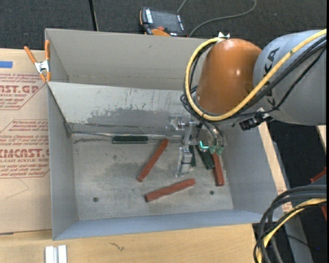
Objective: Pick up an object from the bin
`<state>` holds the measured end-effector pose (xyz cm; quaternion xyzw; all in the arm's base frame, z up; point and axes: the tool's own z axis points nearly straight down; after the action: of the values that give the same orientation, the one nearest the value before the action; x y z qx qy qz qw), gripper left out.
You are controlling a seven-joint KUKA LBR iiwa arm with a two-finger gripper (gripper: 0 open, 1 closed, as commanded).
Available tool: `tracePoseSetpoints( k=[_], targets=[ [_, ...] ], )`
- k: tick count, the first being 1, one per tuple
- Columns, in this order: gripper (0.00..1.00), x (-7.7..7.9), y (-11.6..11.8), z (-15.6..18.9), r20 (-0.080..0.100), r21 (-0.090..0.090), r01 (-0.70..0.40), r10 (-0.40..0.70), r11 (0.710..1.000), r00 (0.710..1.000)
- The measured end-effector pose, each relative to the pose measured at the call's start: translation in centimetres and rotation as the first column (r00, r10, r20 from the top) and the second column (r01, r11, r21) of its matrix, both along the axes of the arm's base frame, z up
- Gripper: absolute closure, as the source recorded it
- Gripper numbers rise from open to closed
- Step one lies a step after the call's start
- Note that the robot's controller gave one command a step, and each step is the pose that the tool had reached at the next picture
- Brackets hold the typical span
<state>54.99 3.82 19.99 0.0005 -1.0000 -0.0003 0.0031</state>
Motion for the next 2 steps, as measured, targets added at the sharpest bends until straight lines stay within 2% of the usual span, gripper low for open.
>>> tracePoseSetpoints(
  k=[1, 2],
  targets=[
    [0.00, 3.5, 1.0, -12.9, 0.001, -0.001, 0.151, -0.151, 0.989, 0.989],
    [0.00, 3.1, -2.2, -13.0, 0.007, -0.002, 0.101, -0.101, 0.995, 0.995]
  ],
)
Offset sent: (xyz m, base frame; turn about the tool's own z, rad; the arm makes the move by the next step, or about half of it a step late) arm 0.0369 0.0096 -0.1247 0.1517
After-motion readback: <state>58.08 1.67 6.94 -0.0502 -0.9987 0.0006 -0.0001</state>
